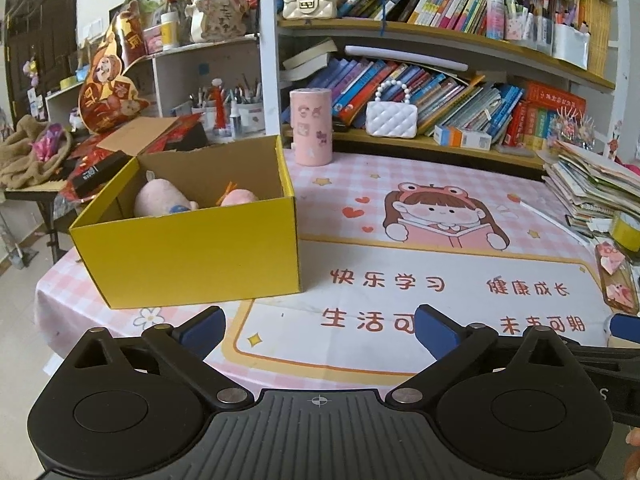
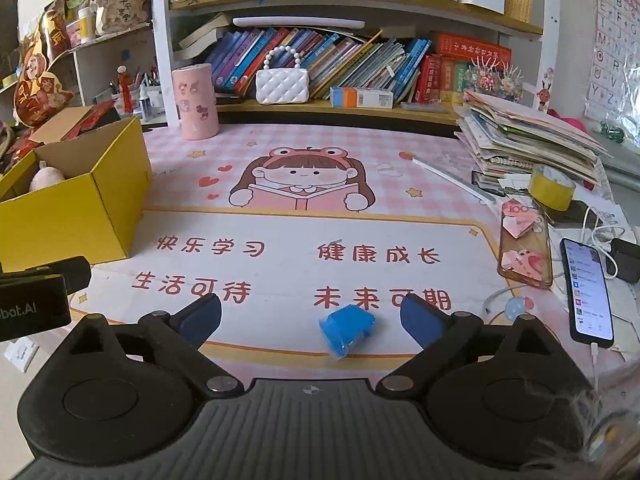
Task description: Organize objects
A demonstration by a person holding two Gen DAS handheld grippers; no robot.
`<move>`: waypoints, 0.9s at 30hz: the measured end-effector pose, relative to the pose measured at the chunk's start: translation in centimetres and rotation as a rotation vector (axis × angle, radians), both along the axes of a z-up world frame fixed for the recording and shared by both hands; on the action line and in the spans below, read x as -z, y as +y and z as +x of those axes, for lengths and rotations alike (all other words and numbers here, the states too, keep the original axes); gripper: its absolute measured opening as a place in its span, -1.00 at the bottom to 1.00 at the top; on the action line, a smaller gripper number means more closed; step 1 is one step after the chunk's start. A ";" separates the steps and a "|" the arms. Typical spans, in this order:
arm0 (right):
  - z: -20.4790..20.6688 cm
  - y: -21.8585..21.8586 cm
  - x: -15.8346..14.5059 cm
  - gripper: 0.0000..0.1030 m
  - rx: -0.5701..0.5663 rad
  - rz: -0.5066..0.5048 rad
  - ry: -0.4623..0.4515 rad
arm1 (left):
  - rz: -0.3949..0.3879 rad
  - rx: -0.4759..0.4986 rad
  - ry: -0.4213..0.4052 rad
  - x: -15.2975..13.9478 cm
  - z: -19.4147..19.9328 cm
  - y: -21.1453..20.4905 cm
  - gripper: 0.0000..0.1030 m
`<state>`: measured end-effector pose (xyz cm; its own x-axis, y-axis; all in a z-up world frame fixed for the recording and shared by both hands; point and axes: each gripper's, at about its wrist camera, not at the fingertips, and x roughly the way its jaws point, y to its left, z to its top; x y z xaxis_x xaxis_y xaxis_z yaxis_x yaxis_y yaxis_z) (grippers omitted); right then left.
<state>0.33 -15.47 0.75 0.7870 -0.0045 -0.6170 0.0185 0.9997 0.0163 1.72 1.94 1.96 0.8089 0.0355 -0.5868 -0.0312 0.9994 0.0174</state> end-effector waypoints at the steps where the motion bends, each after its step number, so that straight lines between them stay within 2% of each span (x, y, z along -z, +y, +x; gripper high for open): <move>1: 0.0 0.1 0.0 0.90 -0.002 0.001 0.000 | 0.000 0.001 -0.001 0.0 0.0 0.1 0.97; 10: -0.5 1.1 0.2 1.00 -0.013 -0.010 0.016 | -0.005 -0.012 0.016 0.3 -0.4 1.1 0.98; 16: -0.9 1.9 0.2 1.00 -0.009 -0.013 0.023 | -0.006 -0.019 0.029 0.4 -0.9 1.8 1.00; 27: -2.0 2.0 0.2 1.00 0.050 -0.016 0.032 | -0.012 0.035 0.048 0.7 -1.4 2.0 1.00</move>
